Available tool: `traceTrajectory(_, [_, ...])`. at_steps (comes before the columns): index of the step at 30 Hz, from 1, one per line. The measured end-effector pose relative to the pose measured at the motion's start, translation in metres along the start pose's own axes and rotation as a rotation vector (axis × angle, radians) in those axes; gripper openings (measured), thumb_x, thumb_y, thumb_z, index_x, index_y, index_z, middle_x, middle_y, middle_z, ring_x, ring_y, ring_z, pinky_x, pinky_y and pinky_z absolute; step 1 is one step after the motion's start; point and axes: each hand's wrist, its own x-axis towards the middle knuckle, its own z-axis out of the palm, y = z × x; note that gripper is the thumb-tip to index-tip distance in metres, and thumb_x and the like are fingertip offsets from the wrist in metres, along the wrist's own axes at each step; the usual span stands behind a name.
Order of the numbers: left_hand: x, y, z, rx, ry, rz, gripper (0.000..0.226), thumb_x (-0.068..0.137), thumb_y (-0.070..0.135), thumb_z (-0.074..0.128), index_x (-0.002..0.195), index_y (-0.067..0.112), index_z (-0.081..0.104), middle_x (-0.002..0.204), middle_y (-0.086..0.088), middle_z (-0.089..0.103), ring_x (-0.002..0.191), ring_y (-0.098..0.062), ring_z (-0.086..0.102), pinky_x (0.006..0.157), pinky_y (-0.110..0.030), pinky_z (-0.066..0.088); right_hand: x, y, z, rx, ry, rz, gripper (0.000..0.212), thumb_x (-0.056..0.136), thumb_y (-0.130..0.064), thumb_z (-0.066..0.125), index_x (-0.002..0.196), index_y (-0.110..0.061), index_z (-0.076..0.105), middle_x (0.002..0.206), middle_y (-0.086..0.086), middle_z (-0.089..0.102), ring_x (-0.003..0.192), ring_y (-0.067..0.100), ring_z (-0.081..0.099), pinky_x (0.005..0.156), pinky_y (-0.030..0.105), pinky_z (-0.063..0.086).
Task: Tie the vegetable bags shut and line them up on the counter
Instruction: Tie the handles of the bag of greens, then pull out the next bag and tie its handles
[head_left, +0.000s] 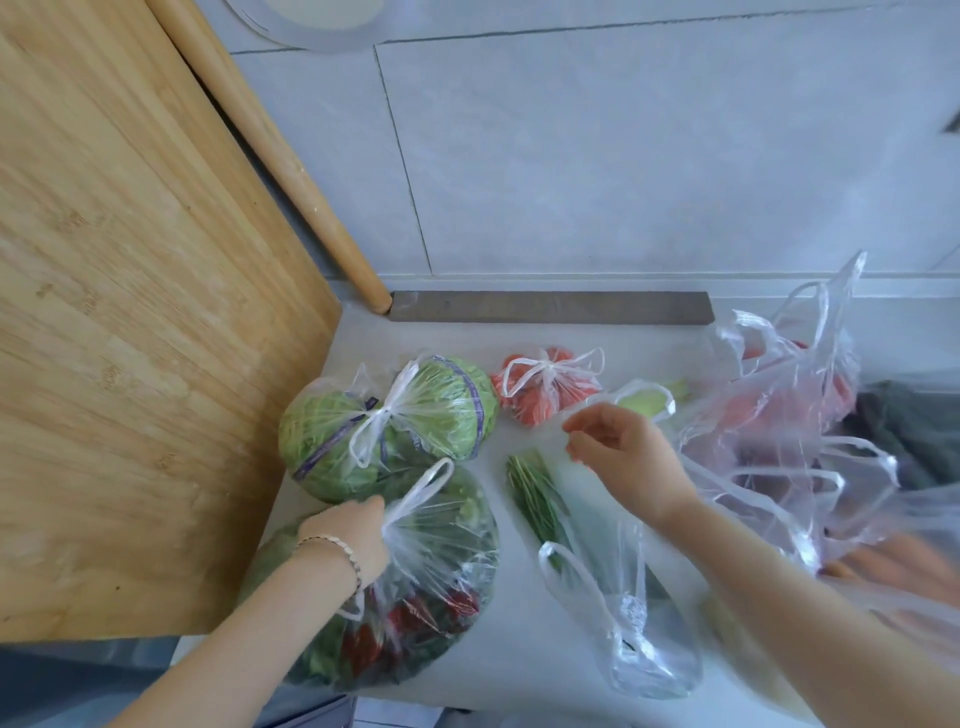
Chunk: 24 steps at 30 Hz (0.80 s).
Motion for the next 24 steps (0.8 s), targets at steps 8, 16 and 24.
traceTrajectory(8, [-0.011,0.113,-0.066,-0.373,0.422,0.552,0.045,0.086,0.035,0.055,0.125,0.015,0.045,0.128,-0.003,0.047,0.114,-0.02,0.048,0.094,-0.033,0.043,-0.018,-0.004,-0.049,-0.125,0.307,-0.032,0.007,0.082,-0.02,0.059,0.081,-0.022,0.052,0.06,-0.005,0.044,0.05,0.01,0.038,0.051,0.018,0.036])
traceTrajectory(16, [-0.006,0.192,-0.105,-0.849,-0.154,0.612,0.028,0.092,0.046,0.041,0.084,0.025,0.058,0.076,0.005,0.072,0.094,-0.015,0.06,0.085,-0.03,0.037,-0.023,0.035,-0.033,-0.684,-0.227,0.326,0.047,0.076,-0.054,0.059,0.11,-0.022,0.059,0.109,-0.006,0.063,0.101,0.015,0.06,0.089,0.03,0.049])
traceTrajectory(24, [0.004,0.133,-0.121,-1.441,0.089,0.4,0.02,0.09,0.001,0.047,0.083,0.014,0.061,0.028,0.01,0.027,0.023,-0.003,0.021,0.033,-0.009,0.017,-0.012,0.042,-0.049,-0.447,-0.079,0.294,0.016,0.087,-0.021,0.053,0.095,-0.014,0.063,0.084,0.002,0.063,0.066,0.015,0.055,0.061,0.026,0.045])
